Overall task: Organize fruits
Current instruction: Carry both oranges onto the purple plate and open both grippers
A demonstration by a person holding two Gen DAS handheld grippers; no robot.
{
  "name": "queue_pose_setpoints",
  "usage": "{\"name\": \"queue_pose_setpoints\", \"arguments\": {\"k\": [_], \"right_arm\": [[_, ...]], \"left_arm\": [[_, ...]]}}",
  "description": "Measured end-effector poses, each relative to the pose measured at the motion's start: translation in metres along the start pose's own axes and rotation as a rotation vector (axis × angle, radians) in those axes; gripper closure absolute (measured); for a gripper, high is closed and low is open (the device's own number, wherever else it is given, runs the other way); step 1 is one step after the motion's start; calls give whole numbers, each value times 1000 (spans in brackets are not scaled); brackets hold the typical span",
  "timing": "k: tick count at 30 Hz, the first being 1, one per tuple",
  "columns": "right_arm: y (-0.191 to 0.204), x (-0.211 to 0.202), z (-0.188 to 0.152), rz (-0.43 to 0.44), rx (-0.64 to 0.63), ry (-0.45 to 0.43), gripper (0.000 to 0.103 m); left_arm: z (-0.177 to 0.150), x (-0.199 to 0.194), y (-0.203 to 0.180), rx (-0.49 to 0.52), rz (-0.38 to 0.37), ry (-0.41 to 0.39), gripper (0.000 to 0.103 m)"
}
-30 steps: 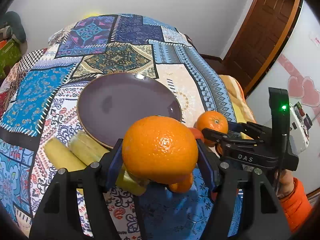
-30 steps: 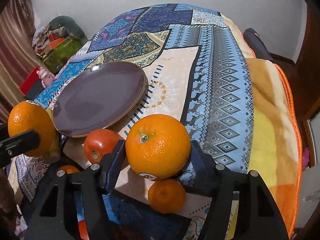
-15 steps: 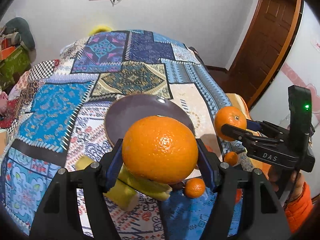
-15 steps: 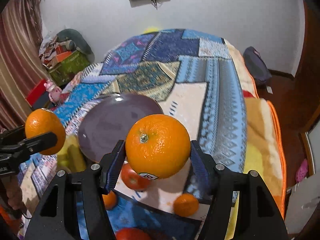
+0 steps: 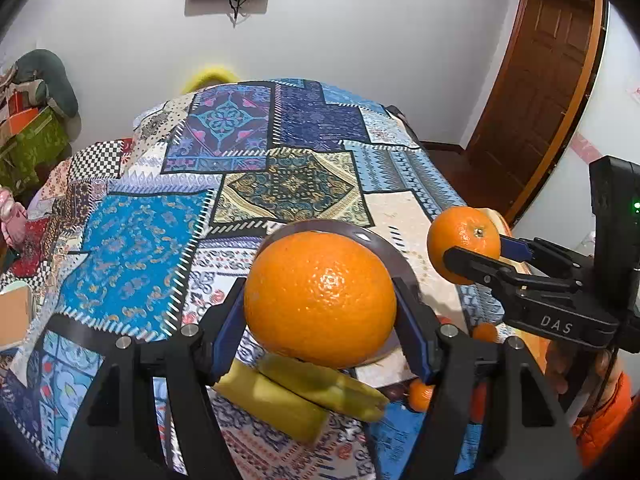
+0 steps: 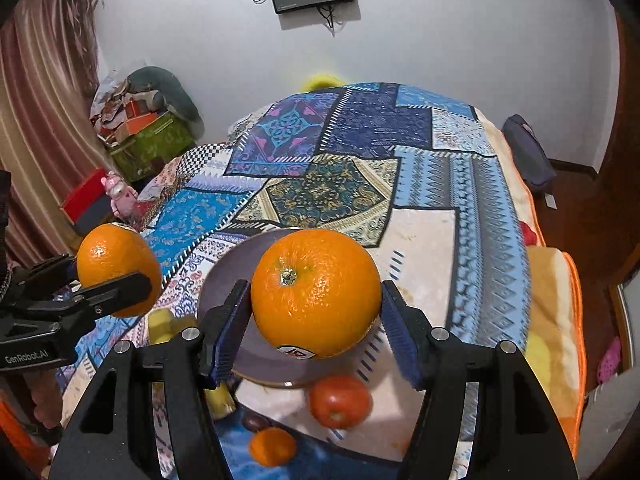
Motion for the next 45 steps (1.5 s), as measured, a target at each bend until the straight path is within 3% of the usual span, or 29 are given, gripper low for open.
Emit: {"name": "queue_pose_setpoints", "arguments": {"k": [10, 26, 34, 45], "right_arm": [[6, 36, 4, 5, 4, 49, 42], [-6, 91, 0, -8, -19, 193, 42], [-13, 104, -5, -17, -16, 248, 42], [-18, 103, -2, -8, 11, 256, 40]], "left_arm": [[12, 35, 16, 1, 8, 46, 35], [8, 110, 17, 32, -10, 217, 35], [7, 129, 19, 27, -8, 261, 35], [9, 133, 19, 8, -5, 268, 35]]}}
Point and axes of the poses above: each gripper's, at about its wrist camera, not at the fingertips, and x roughly the way its jaws point, y to its left, z to its top, the point moved 2 cm from there along x, roughly the way its jaws point, and after that the axes turned 3 degrees about y, right-handed, at the moved point
